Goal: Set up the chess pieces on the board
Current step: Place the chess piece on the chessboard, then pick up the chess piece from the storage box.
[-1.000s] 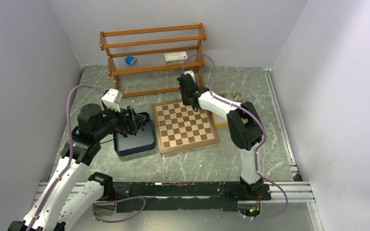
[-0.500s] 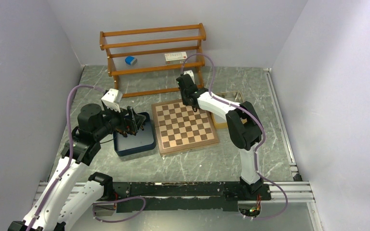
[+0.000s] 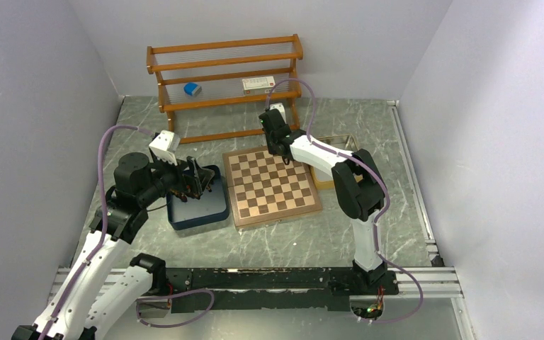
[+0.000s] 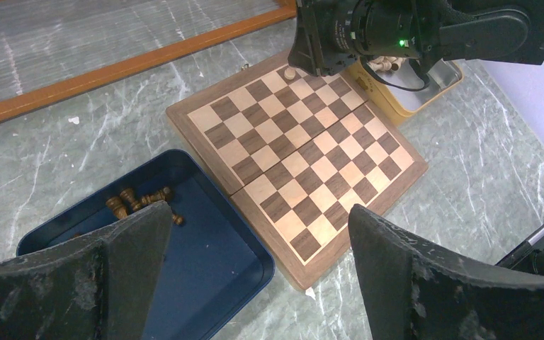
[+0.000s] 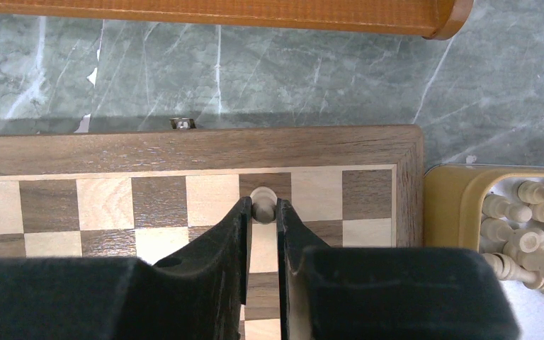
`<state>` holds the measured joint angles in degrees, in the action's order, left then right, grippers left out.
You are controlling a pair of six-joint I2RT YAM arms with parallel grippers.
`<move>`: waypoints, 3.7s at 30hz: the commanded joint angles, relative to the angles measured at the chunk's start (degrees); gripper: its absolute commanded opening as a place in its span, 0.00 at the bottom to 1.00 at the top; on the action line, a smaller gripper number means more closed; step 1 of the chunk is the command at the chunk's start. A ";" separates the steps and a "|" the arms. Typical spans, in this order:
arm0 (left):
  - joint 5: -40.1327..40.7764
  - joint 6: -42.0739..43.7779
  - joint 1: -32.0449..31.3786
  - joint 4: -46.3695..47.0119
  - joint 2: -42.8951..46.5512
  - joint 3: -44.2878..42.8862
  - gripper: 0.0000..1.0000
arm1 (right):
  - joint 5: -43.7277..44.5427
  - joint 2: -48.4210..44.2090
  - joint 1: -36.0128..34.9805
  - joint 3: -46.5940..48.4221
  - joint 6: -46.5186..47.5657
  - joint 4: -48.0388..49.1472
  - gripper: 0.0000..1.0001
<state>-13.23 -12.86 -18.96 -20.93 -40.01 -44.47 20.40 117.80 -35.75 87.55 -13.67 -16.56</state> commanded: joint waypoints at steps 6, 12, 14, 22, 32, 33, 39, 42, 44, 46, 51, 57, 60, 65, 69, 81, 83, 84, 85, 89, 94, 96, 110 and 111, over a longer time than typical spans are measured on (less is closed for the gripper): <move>0.86 -0.13 -0.37 0.45 0.83 0.35 0.99 | 0.90 1.57 -0.29 1.56 -0.55 -1.67 0.26; 0.84 -0.08 -0.38 0.44 0.75 0.35 0.99 | -0.72 1.52 -0.35 3.41 -0.94 -2.06 0.41; 0.73 -0.15 -0.38 0.54 0.45 0.36 0.99 | -1.16 0.98 -0.29 3.67 -0.96 -2.08 0.46; 0.50 -0.09 -0.38 0.54 0.16 0.43 0.99 | -2.01 -4.07 -0.06 2.59 -1.20 -3.37 0.53; 0.02 -0.10 -0.38 0.70 -0.82 0.43 0.99 | 2.41 -11.93 2.97 -2.53 0.88 -3.69 0.41; -0.12 -0.10 -0.38 0.71 -0.92 0.46 0.99 | 2.40 -12.64 3.65 -3.19 0.92 -3.73 0.40; -0.25 -0.16 -0.38 0.71 -1.30 0.43 0.99 | 1.31 -16.70 9.97 -8.69 -0.50 -2.94 0.37; -0.47 -0.17 -0.38 0.88 -1.26 0.52 0.99 | -0.08 -17.10 13.59 -11.01 -1.33 -2.32 0.36; -0.45 -0.18 -0.38 0.81 -1.37 0.52 0.99 | -0.45 -16.48 15.16 -11.77 -1.21 -2.09 0.35; -0.52 -0.19 -0.38 0.80 -1.44 0.52 0.99 | -0.08 -15.65 16.26 -12.33 -0.62 -1.89 0.35; -0.23 -0.18 -0.46 0.67 -1.21 0.52 0.98 | -3.27 -13.37 19.23 -12.58 0.70 -2.21 0.34; -0.19 -0.20 -0.46 0.80 -1.17 0.52 0.99 | -4.67 -10.54 21.07 -11.33 2.94 -3.12 0.35; -0.21 -0.19 -0.46 0.72 -1.15 0.49 0.99 | -5.08 -9.52 21.58 -11.41 3.66 -3.22 0.35; -0.29 -0.23 -0.46 0.74 -1.38 0.48 0.99 | -5.54 -8.00 22.08 -11.79 4.44 -3.10 0.35; -0.32 -0.22 -0.46 0.80 -1.43 0.48 0.99 | -5.35 -7.76 22.12 -12.09 4.77 -2.89 0.33; 0.24 -0.22 -0.46 0.66 -0.96 0.53 0.99 | -5.91 -6.71 22.45 -11.24 5.24 -4.23 0.28; 0.14 -0.17 -0.46 0.71 -1.00 0.52 0.99 | -5.86 -6.89 22.47 -11.34 5.24 -4.21 0.28; 0.14 -0.16 -0.46 0.67 -1.02 0.52 0.99 | -5.90 -7.02 22.47 -11.35 5.28 -4.10 0.27; 0.14 -0.22 -0.46 0.63 -1.02 0.54 0.99 | -5.94 -7.11 22.46 -11.37 5.39 -3.98 0.26; 0.47 -0.19 -0.46 0.47 -0.88 0.43 0.99 | -6.17 -7.80 22.48 -11.24 5.49 -4.27 0.18; 1.09 -0.19 -0.46 0.49 -0.57 0.63 0.99 | -6.65 -9.95 22.31 -11.07 5.17 -4.78 0.14; 0.87 -0.18 -0.47 0.39 -0.81 0.45 0.99 | -6.61 -10.13 22.37 -10.43 5.03 -5.32 0.13; 0.30 -0.20 -0.46 0.66 -1.31 0.52 0.99 | -4.98 -11.93 22.01 -5.95 2.63 -10.67 0.09; 0.24 -0.23 -0.46 0.78 -1.30 0.60 0.99 | -5.03 -12.16 21.89 -5.31 2.45 -11.28 0.09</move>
<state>-13.19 -12.86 -18.96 -20.93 -41.45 -44.45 14.41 108.73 -13.82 78.61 -10.09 -25.21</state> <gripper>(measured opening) 0.986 0.156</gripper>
